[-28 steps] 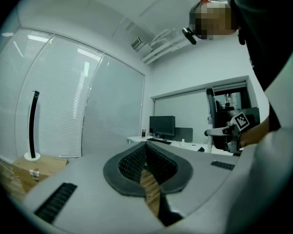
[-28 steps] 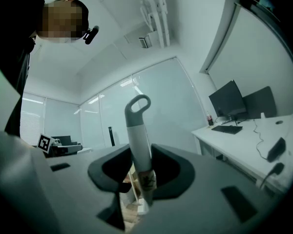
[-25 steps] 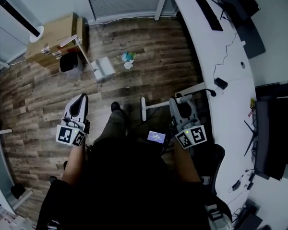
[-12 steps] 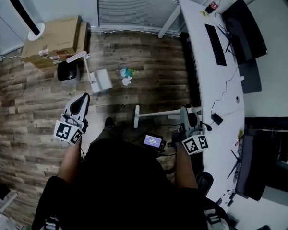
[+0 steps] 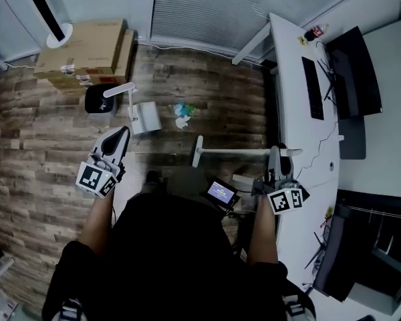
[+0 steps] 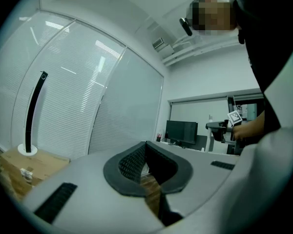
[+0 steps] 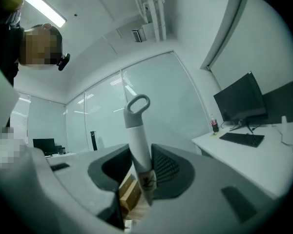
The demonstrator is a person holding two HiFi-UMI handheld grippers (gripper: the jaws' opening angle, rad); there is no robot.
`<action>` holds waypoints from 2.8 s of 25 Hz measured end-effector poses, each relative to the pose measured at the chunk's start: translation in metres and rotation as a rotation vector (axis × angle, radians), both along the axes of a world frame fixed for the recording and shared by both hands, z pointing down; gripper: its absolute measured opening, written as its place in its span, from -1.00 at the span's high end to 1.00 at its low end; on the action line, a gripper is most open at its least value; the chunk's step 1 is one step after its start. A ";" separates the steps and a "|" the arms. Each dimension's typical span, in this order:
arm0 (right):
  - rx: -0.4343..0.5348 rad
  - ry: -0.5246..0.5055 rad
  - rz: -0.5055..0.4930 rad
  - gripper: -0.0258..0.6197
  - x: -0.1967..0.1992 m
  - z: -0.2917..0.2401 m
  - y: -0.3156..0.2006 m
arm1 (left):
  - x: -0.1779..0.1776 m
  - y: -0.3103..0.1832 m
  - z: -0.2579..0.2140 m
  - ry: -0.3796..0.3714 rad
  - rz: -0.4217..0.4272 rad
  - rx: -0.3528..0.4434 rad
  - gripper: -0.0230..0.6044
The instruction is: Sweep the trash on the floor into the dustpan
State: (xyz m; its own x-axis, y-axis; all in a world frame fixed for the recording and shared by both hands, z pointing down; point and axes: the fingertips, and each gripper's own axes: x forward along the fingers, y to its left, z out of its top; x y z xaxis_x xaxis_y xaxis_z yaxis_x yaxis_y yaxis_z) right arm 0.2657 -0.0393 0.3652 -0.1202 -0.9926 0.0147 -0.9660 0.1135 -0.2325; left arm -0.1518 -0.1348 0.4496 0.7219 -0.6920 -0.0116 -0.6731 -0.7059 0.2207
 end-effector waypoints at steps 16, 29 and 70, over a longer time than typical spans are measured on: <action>-0.024 -0.057 -0.215 0.55 0.078 0.037 -0.193 | 0.045 -0.115 0.014 -0.118 -0.106 -0.117 0.84; -0.069 0.036 -0.435 0.55 0.146 0.070 -0.315 | 0.052 -0.174 0.066 -0.796 0.047 -0.211 0.29; -0.202 0.020 -0.607 0.46 -0.117 0.239 -0.344 | -0.026 -0.198 0.210 -1.092 0.752 -0.345 0.48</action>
